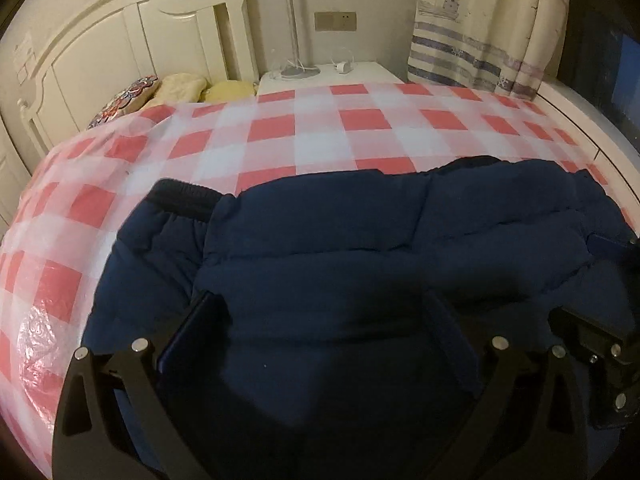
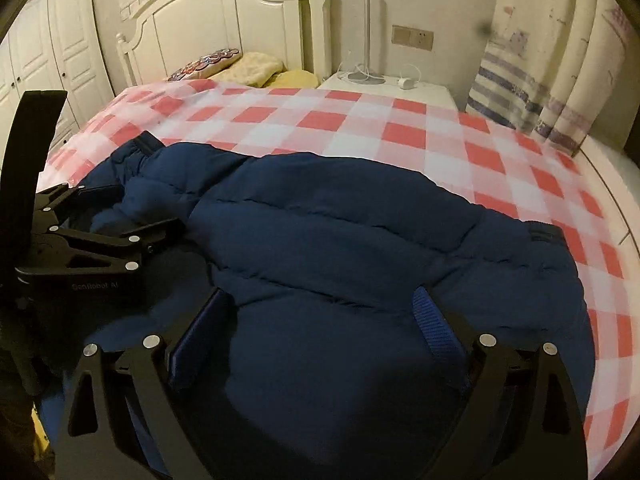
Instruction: Fold large clothes
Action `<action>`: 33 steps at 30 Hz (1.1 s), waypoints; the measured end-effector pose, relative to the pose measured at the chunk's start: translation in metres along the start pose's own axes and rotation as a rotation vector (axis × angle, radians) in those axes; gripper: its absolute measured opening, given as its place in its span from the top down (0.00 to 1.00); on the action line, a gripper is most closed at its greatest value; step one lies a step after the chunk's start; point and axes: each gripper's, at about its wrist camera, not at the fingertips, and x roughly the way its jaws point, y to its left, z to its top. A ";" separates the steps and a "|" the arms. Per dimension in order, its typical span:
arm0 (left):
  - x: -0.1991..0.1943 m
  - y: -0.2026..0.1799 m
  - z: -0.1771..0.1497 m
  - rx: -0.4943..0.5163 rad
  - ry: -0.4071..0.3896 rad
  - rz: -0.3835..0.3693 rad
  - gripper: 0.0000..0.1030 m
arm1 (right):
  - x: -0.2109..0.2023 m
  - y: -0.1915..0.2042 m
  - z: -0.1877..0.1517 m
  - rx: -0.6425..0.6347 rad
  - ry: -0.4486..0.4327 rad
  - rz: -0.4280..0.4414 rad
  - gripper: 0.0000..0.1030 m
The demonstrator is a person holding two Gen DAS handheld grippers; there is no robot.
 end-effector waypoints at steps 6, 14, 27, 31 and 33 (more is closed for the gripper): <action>0.004 -0.008 -0.005 0.030 -0.022 0.052 0.02 | 0.007 0.004 -0.005 -0.009 0.005 -0.004 0.10; 0.002 -0.018 -0.007 0.075 -0.038 0.122 0.02 | 0.020 0.007 0.000 -0.024 0.048 -0.032 0.08; -0.093 0.059 -0.010 -0.116 -0.165 -0.047 0.02 | -0.098 -0.024 -0.008 0.069 -0.187 0.041 0.07; -0.069 0.076 -0.034 -0.122 -0.096 0.029 0.02 | -0.084 -0.037 -0.027 0.066 -0.106 -0.017 0.07; -0.042 0.077 -0.047 -0.123 -0.029 0.028 0.02 | -0.046 -0.043 -0.045 0.082 0.006 -0.016 0.06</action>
